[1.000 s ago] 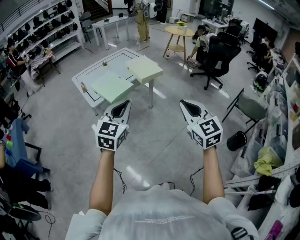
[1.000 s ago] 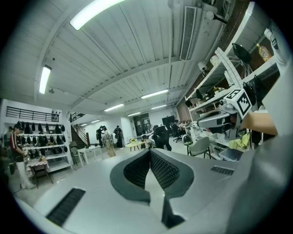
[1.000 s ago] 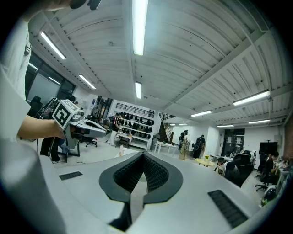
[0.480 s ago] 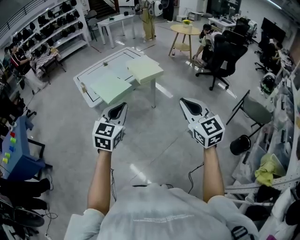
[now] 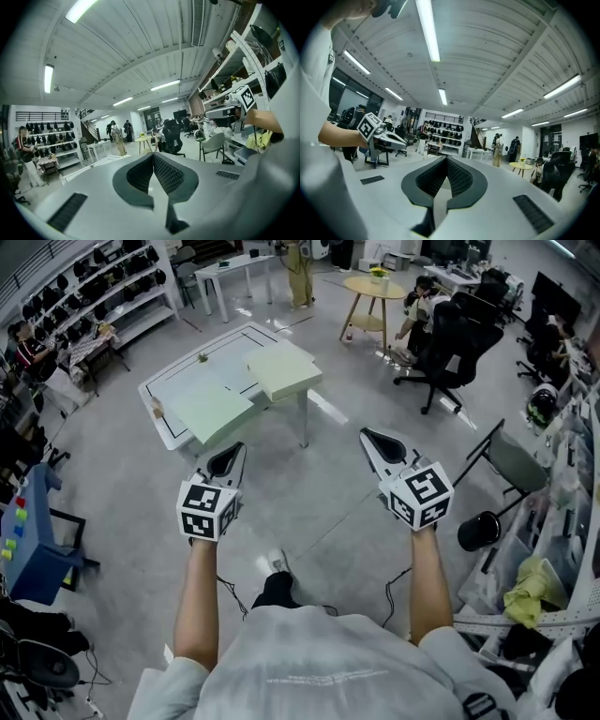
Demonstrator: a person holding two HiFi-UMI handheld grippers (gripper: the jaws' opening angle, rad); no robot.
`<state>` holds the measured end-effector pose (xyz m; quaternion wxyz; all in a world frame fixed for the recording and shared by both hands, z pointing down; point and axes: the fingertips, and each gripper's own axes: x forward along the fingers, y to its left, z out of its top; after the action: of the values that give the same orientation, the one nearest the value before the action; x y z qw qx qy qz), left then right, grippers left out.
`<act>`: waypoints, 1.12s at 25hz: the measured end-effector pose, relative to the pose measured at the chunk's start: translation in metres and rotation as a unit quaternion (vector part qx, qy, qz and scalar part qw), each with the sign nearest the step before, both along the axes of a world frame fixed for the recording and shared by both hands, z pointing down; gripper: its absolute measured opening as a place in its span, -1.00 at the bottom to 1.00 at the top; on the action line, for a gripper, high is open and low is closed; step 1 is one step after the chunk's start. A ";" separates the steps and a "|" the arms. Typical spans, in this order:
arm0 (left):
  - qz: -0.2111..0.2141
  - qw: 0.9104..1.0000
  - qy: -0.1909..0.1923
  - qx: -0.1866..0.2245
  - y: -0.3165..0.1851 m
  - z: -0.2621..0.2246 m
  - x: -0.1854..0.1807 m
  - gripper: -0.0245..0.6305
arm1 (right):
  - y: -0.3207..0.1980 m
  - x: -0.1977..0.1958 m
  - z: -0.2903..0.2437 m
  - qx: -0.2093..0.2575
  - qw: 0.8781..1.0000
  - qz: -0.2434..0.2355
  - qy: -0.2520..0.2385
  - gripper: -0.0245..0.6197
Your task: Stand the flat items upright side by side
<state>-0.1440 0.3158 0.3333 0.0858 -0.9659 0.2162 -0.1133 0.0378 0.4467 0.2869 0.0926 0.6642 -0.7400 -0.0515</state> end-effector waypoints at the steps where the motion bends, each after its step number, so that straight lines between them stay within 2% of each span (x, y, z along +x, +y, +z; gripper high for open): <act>1: -0.001 1.000 -0.002 -0.003 -0.008 0.005 0.005 -0.86 | -0.007 0.005 0.003 -0.001 1.000 -0.002 -0.004 -0.84; 7: -0.008 1.000 -0.004 -0.012 -0.086 0.027 0.037 -0.86 | -0.078 0.042 0.017 0.001 1.000 0.010 -0.012 -0.83; 12: -0.028 0.999 0.000 -0.024 -0.177 0.031 0.069 -0.83 | -0.162 0.073 0.021 -0.026 0.999 0.005 -0.020 -0.52; 14: -0.018 0.999 -0.001 -0.029 -0.210 0.033 0.082 -0.50 | -0.198 0.084 0.024 -0.039 0.999 0.006 -0.020 -0.39; 15: -0.014 0.999 0.000 -0.034 -0.226 0.035 0.088 -0.43 | -0.215 0.090 0.025 -0.042 0.999 0.006 -0.021 -0.34; 18: -0.008 0.999 0.000 -0.048 -0.268 0.043 0.105 -0.43 | -0.264 0.102 0.032 -0.052 0.998 0.006 -0.031 -0.19; 22: 0.001 0.998 -0.010 -0.064 -0.314 0.058 0.123 -0.39 | -0.317 0.117 0.054 -0.088 0.995 0.010 -0.035 -0.12; 26: 0.007 0.996 -0.002 -0.093 -0.354 0.074 0.136 -0.11 | -0.359 0.130 0.075 -0.117 0.992 0.023 -0.037 0.00; 28: 0.009 0.995 -0.012 -0.100 -0.368 0.084 0.143 -0.06 | -0.373 0.133 0.085 -0.130 0.991 0.022 -0.037 0.06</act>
<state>-0.0011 -0.0518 0.4170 -0.0074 -0.9701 0.1941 -0.1456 0.1712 0.0741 0.3718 0.1515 0.6642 -0.7286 0.0713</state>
